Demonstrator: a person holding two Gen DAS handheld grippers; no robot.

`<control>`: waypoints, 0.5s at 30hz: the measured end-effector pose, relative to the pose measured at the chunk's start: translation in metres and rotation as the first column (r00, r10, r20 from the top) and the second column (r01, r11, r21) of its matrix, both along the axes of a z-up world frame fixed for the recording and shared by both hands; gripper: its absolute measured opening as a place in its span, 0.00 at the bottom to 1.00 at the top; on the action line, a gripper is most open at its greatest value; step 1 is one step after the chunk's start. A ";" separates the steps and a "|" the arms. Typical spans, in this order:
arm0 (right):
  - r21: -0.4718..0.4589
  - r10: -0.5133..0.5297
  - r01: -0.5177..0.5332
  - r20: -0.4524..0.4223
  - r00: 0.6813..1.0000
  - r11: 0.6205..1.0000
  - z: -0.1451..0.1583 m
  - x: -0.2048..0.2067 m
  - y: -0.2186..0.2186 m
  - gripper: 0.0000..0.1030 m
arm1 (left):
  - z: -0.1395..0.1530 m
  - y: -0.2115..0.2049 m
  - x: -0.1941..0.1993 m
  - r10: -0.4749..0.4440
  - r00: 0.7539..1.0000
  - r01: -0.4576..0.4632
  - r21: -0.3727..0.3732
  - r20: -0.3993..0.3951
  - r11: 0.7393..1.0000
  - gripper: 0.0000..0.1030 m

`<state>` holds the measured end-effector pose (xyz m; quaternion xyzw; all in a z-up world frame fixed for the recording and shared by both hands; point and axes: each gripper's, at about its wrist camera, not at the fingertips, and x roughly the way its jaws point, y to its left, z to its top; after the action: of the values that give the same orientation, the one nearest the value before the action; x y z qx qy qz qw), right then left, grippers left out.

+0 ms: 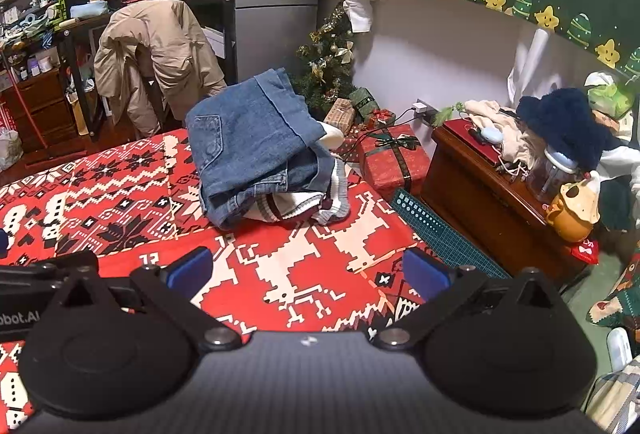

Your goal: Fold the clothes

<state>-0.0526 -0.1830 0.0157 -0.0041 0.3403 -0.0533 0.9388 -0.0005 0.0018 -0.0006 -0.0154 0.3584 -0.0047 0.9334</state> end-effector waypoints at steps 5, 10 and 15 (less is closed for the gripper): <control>0.000 0.005 -0.005 -0.008 1.000 1.000 -0.001 -0.001 0.001 0.99 | 0.000 -0.001 -0.001 -0.001 1.000 0.001 0.007 0.011 1.000 1.00; 0.005 0.004 -0.004 -0.009 1.000 1.000 0.001 -0.001 0.001 0.99 | 0.005 -0.008 -0.003 -0.005 1.000 0.005 0.019 0.018 1.000 1.00; 0.006 0.004 -0.004 -0.005 1.000 1.000 -0.001 -0.003 0.000 0.99 | 0.002 -0.004 -0.004 -0.011 1.000 0.011 0.020 0.024 1.000 1.00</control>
<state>-0.0559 -0.1828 0.0146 -0.0019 0.3427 -0.0504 0.9381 -0.0044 -0.0019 0.0013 -0.0039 0.3472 -0.0065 0.9378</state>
